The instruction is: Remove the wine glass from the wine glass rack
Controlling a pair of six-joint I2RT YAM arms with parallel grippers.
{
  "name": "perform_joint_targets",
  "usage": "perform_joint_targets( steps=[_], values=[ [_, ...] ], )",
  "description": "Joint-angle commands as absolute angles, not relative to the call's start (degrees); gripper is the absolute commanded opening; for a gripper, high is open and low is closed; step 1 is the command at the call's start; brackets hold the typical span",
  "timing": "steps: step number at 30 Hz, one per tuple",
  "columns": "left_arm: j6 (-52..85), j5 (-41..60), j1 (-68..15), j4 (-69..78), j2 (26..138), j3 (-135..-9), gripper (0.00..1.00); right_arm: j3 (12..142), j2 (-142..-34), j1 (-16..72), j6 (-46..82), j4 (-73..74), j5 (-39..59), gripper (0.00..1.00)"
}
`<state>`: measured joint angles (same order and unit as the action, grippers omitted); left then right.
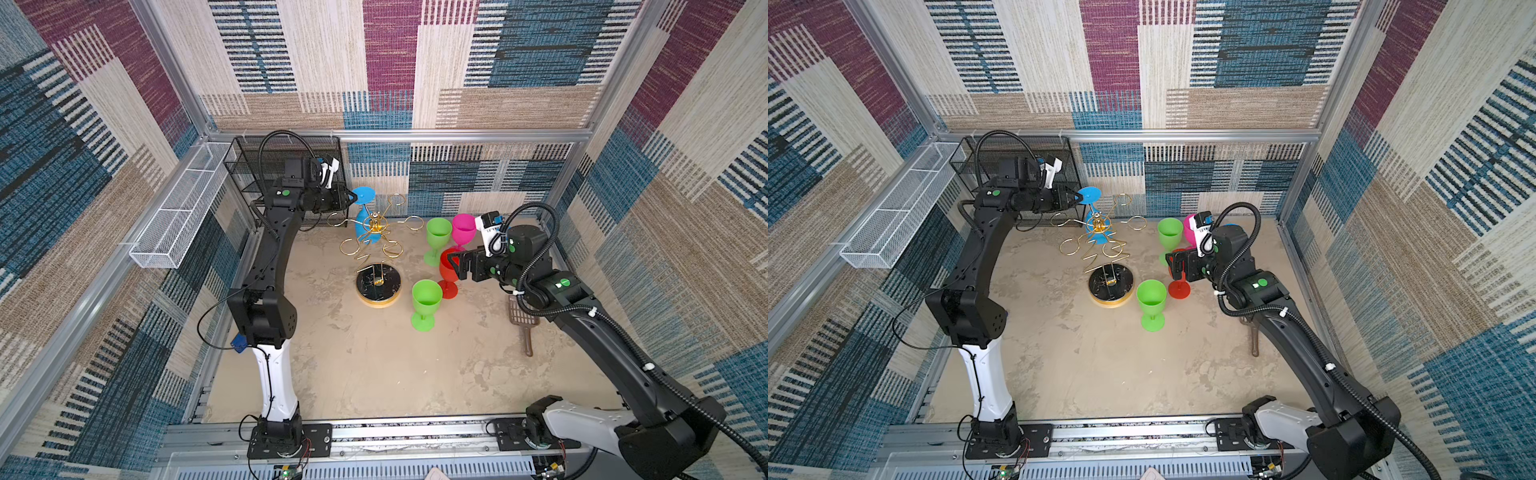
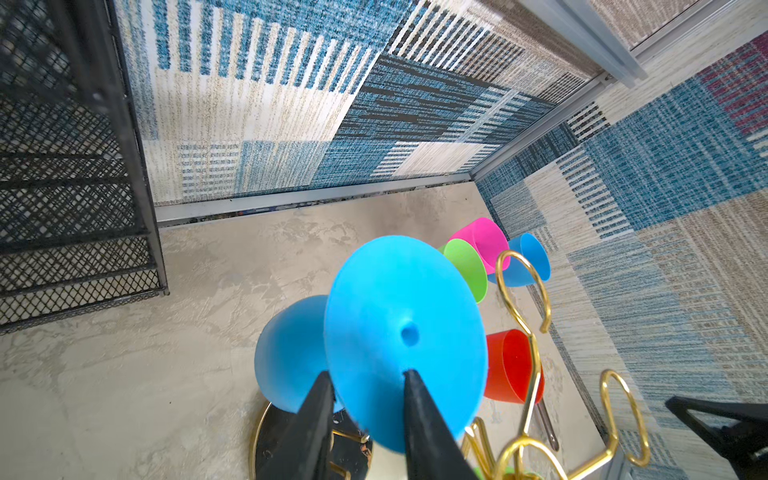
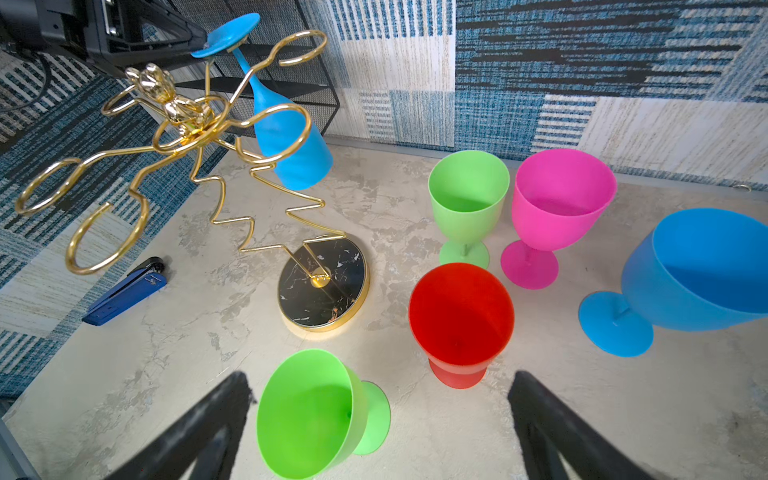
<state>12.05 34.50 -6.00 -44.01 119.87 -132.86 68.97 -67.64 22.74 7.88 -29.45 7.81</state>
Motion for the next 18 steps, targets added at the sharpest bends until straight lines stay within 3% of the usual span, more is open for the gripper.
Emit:
perform_joint_targets(
  steps=[1, 7, 18],
  values=[
    [11.63, 34.56, -5.98, -44.61, 119.6, -133.52, 0.28, 68.89, -67.61, 22.74, 7.82, -27.34, 7.29, 0.99],
    [12.45, 35.29, -5.98, -44.63, 119.45, -134.18, 0.16, 68.69, -67.51, 22.67, 7.82, -27.25, 7.35, 0.99],
    [13.3, 36.55, -5.98, -44.63, 119.27, -134.63, 0.07, 68.38, -67.59, 22.66, 8.0, -26.89, 7.64, 0.99]
  ],
)
